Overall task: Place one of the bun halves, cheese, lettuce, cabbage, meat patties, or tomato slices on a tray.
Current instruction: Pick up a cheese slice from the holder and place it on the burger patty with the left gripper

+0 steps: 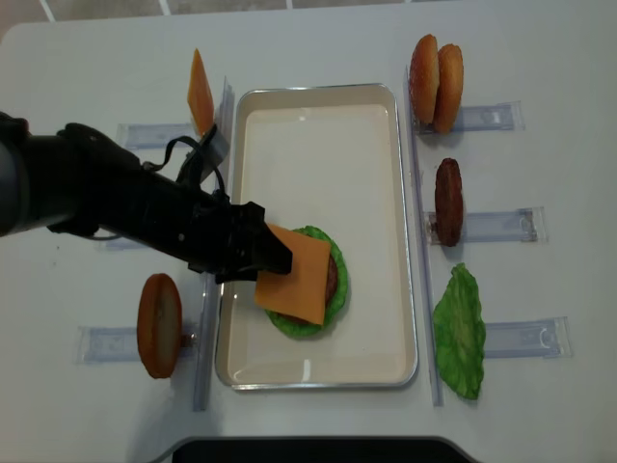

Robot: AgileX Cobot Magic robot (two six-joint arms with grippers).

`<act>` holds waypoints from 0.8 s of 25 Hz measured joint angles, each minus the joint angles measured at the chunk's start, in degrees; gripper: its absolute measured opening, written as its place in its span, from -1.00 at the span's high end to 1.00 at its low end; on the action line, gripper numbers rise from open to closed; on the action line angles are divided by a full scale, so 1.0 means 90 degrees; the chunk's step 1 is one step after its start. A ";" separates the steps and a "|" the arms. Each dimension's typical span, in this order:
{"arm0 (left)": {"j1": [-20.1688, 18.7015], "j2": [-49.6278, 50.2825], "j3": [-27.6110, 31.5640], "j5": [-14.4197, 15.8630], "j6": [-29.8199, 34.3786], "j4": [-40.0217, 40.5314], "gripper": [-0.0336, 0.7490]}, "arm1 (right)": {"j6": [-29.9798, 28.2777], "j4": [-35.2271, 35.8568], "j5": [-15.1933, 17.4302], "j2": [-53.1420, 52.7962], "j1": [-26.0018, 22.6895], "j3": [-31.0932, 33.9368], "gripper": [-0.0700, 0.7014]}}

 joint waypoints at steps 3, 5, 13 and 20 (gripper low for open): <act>0.0000 0.0000 -0.0128 -0.0007 -0.0404 0.0463 0.14 | 0.0000 0.0000 0.0000 0.0000 0.0000 0.0000 0.08; 0.0000 0.0000 -0.0246 -0.0007 -0.0701 0.0786 0.14 | 0.0000 0.0000 0.0000 0.0000 0.0000 0.0000 0.08; 0.0000 -0.0102 -0.0692 0.0012 -0.1585 0.1785 0.14 | 0.0000 0.0000 0.0000 0.0000 0.0000 0.0000 0.08; 0.0000 -0.0118 -0.0836 0.0187 -0.1857 0.2164 0.14 | 0.0000 0.0000 0.0000 0.0000 0.0000 0.0000 0.08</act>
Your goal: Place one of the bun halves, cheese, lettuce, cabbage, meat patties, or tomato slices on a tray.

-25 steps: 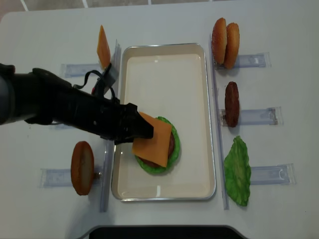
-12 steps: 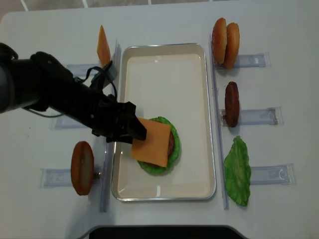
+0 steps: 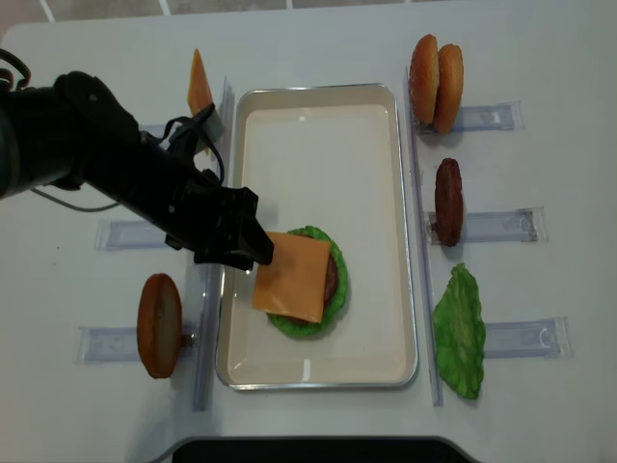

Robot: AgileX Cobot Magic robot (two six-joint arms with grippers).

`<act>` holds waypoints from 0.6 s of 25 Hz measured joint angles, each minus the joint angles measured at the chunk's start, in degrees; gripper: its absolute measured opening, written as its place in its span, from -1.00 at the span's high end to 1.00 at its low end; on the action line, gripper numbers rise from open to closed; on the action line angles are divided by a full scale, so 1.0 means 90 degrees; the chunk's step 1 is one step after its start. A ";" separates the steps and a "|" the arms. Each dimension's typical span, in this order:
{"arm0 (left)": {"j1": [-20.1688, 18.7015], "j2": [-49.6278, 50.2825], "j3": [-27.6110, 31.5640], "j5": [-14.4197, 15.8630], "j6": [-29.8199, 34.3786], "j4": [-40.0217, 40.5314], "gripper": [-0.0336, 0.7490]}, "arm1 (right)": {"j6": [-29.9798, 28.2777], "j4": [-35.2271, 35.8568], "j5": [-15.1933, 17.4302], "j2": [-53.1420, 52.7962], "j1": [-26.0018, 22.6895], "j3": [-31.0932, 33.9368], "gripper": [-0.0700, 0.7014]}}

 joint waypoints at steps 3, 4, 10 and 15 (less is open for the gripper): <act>0.0000 0.0000 -0.0224 0.0066 -0.0025 0.0074 0.14 | 0.0000 0.0000 0.0000 0.0000 0.0000 0.0000 0.08; 0.0000 0.0000 -0.0355 0.0146 -0.0057 0.0115 0.14 | 0.0000 0.0000 0.0000 0.0000 0.0000 0.0000 0.08; 0.0000 0.0000 -0.1387 0.0654 -0.0714 0.1109 0.14 | 0.0000 0.0000 0.0000 0.0000 0.0000 0.0000 0.08; 0.0014 0.0000 -0.2248 0.1480 -0.1919 0.3168 0.14 | 0.0000 0.0000 0.0000 0.0000 0.0000 0.0000 0.08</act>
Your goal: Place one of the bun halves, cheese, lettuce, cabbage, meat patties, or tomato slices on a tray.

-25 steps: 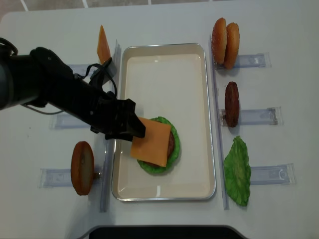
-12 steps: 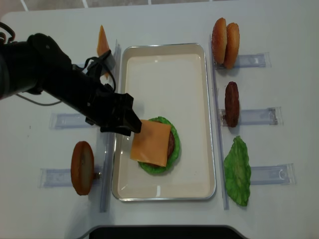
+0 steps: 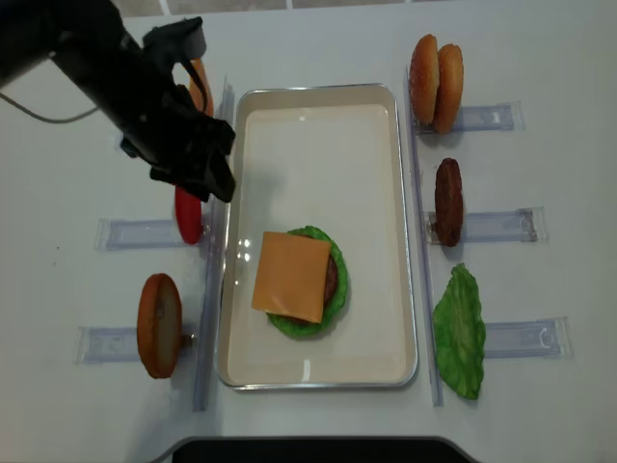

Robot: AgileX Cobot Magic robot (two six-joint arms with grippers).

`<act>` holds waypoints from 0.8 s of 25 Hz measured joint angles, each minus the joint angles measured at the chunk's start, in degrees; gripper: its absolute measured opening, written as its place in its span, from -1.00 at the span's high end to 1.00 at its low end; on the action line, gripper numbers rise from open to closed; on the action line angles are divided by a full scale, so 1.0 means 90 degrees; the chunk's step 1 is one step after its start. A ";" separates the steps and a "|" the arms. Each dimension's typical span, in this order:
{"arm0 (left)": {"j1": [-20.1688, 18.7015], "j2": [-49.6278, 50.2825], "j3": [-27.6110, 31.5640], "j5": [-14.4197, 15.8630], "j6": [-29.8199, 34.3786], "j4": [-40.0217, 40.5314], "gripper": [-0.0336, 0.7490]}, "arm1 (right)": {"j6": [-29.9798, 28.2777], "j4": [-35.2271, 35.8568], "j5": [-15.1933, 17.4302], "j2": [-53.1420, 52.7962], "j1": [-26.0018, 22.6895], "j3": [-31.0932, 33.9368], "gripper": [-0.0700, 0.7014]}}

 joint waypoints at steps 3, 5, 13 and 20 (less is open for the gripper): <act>0.0220 0.0000 -0.0331 0.0580 -0.0298 0.0648 0.14 | 0.0000 0.0000 0.0000 0.0000 0.0000 0.0000 0.08; 0.0507 0.0000 -0.0442 0.0746 -0.0336 0.0757 0.14 | 0.0000 0.0000 0.0000 0.0000 0.0000 0.0000 0.08; 0.1899 -0.0013 -0.0520 0.0832 -0.0273 0.1579 0.14 | 0.0000 0.0000 0.0000 0.0000 0.0000 0.0000 0.08; 0.2025 -0.0324 -0.0520 0.0853 -0.0310 0.1917 0.14 | 0.0000 0.0000 0.0000 0.0000 0.0000 0.0000 0.08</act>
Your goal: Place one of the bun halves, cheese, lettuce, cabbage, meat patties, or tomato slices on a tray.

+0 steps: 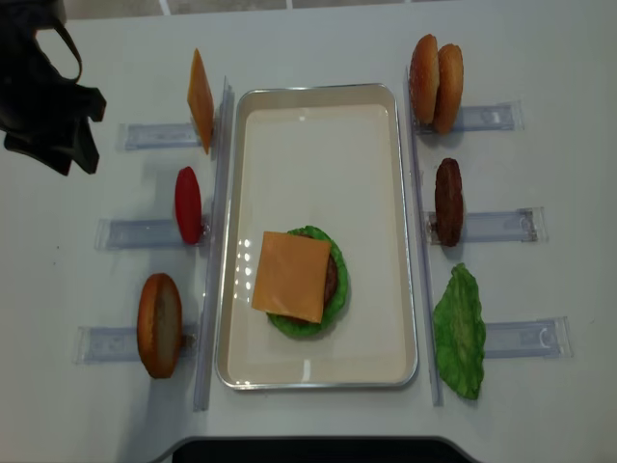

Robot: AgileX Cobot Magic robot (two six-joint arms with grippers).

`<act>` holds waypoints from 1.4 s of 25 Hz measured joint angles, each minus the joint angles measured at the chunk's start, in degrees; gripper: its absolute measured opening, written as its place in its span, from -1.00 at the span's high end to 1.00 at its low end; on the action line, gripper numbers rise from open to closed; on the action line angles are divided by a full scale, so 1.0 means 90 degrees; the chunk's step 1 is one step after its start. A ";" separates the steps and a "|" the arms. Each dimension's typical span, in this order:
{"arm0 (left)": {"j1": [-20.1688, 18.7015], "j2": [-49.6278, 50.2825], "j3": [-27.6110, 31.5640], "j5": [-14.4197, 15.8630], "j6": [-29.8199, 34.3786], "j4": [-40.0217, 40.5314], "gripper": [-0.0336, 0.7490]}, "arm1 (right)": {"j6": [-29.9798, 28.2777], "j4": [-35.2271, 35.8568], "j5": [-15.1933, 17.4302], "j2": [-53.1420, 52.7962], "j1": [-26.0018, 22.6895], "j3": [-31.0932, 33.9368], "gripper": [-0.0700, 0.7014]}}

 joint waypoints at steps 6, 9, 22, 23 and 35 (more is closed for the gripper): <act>0.0000 -0.0745 0.0049 0.0002 0.0020 0.0015 0.14 | 0.0000 0.0000 0.0000 0.0000 0.0000 0.0000 0.08; 0.0000 -0.1373 0.0355 0.0028 0.0111 -0.0020 0.14 | 0.0000 0.0000 0.0000 0.0000 0.0000 0.0000 0.08; 0.0000 -0.5101 0.2529 -0.0140 0.0259 -0.0225 0.14 | 0.0000 0.0000 0.0000 0.0000 0.0000 0.0000 0.08; 0.0000 -0.5419 0.2746 -0.0181 0.0241 -0.0241 0.14 | 0.0000 0.0000 0.0000 0.0000 0.0000 0.0000 0.08; 0.0000 -0.8781 0.4883 -0.0331 0.0136 -0.0345 0.14 | 0.0000 0.0000 0.0000 0.0000 0.0000 0.0000 0.08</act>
